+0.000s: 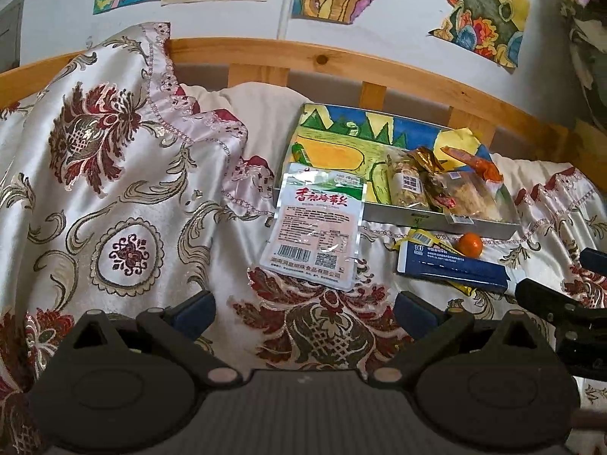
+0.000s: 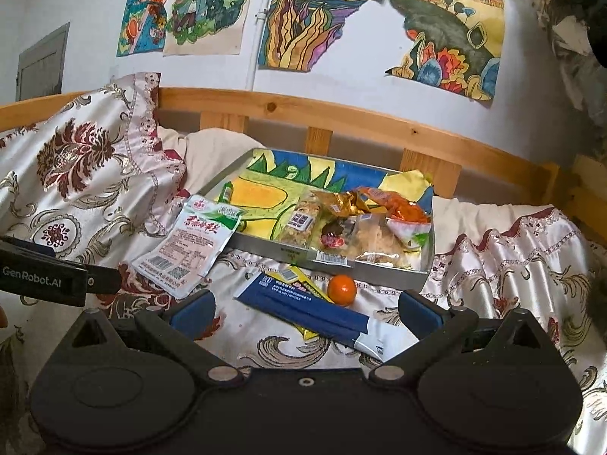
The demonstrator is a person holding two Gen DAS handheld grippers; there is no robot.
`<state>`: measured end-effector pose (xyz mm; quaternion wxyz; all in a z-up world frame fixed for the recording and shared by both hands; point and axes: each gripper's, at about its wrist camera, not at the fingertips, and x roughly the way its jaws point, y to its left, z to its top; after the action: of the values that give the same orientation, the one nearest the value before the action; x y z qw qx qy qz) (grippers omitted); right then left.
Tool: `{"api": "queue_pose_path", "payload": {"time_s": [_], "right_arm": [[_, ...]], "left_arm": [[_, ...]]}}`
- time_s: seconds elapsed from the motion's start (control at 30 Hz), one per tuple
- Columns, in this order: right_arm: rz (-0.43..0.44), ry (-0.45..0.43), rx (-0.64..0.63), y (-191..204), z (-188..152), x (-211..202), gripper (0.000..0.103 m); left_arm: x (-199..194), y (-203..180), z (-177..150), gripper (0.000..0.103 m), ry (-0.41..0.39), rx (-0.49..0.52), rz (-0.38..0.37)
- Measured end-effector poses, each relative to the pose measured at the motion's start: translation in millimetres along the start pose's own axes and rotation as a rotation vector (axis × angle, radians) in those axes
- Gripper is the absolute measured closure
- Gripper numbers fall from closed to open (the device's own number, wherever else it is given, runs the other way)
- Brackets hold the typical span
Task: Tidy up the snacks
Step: 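Move left tool toward seaweed-strip bag while right tool approaches blue stick packet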
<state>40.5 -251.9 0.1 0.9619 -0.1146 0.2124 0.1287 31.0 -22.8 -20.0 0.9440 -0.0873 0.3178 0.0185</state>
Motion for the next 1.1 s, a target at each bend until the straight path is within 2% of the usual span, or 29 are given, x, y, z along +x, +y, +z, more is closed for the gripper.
{"api": "queue_pose_path", "payload": {"time_s": [0.5,0.8,1.1], "right_arm": [[-0.028,0.037,0.003,-5.2,-2.7,7.3,0.001],[-0.031,0.075,0.044,-14.6,-3.8,14.5,0.001],[0.01,0.102,0.099,-25.1,-4.7,21.7,0.001]], "left_arm": [[4.5,-4.7,2.1,0.001,-0.003,0.004,0.015],[13.1,-7.4,-2.5,0.001,0.027,0.015,0.023],[25.6,-5.5,-0.3,0.001,0.037,0.004,0.035]]}}
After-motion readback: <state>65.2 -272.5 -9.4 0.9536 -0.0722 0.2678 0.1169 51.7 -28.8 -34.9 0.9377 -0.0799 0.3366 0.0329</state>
